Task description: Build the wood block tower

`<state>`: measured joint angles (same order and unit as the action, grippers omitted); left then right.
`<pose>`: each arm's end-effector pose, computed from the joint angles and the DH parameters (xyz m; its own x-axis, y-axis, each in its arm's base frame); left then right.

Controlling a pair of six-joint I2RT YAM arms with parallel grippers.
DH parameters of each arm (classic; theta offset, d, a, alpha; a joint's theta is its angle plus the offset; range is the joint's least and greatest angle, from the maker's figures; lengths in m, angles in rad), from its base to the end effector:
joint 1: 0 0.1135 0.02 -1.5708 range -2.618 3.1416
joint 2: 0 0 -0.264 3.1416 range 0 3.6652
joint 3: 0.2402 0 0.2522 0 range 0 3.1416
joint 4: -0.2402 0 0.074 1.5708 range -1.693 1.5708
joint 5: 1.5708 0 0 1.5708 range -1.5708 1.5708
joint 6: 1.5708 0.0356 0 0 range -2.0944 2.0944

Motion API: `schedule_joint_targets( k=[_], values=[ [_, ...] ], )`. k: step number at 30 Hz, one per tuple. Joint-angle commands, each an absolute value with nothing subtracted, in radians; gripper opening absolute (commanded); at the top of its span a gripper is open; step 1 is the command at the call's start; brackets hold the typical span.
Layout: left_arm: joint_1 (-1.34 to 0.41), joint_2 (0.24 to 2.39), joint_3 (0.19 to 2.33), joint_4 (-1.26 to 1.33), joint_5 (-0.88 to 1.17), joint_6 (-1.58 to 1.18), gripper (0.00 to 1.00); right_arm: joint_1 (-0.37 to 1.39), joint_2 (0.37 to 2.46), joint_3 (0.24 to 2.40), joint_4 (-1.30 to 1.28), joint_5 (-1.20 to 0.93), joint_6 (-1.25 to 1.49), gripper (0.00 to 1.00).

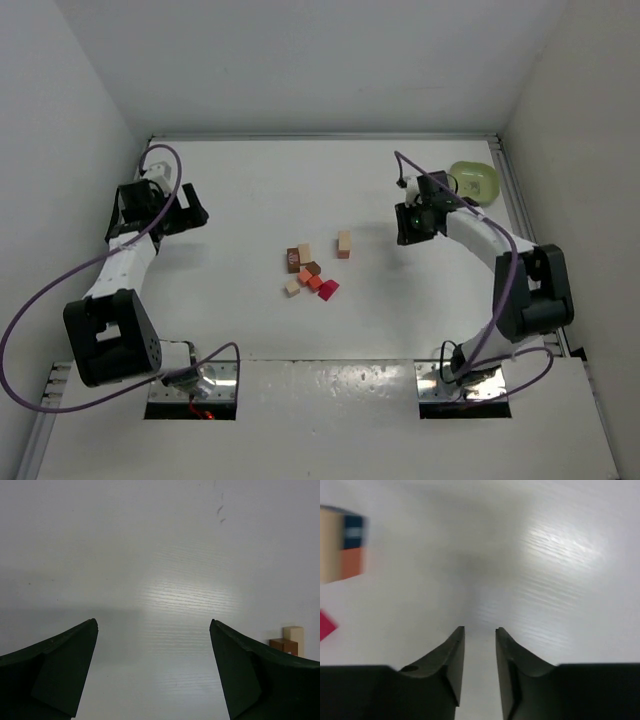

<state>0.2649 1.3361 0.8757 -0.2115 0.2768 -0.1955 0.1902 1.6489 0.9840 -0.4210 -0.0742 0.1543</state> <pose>0.2819 0.0664 0.2478 -0.5805 -0.3511 -0.7347 -0.1613 0.9340 -0.3189 0.3151 0.0634 0.1759 -0.8926 -0.0158 -0.4505 -0.0863 0.9869 0.1364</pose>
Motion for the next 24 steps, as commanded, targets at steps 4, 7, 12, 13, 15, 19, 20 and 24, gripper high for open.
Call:
schedule_joint_targets(
  k=[4, 7, 12, 13, 15, 19, 20, 24],
  values=[
    [0.287, 1.301, 0.904, -0.245, 0.287, -0.15, 1.0, 0.342, 1.447, 1.029, -0.413, -0.325, -0.08, 0.51],
    [0.296, 1.301, 0.904, -0.255, 0.258, -0.169, 1.0, 0.489, 1.468, 1.106, -0.413, -0.241, -0.019, 0.62],
    [0.296, 1.301, 0.894, -0.255, 0.236, -0.205, 1.0, 0.601, 1.649, 1.333, -0.555, -0.147, 0.254, 0.69],
    [0.296, 1.301, 0.894, -0.255, 0.226, -0.206, 1.0, 0.638, 1.676, 1.354, -0.546, -0.152, 0.273, 0.71],
    [0.296, 1.301, 0.894, -0.267, 0.215, -0.206, 1.0, 0.676, 1.707, 1.411, -0.557, -0.126, 0.302, 0.74],
    [0.296, 1.301, 0.894, -0.301, 0.202, -0.206, 1.0, 0.742, 1.824, 1.472, -0.583, -0.068, 0.396, 0.85],
    [0.296, 1.301, 0.894, -0.301, 0.202, -0.206, 1.0, 0.762, 1.833, 1.488, -0.583, -0.066, 0.4, 0.86],
    [0.296, 1.282, 0.884, -0.31, 0.192, -0.206, 1.0, 0.799, 1.894, 1.531, -0.609, -0.064, 0.411, 0.83]
  ],
)
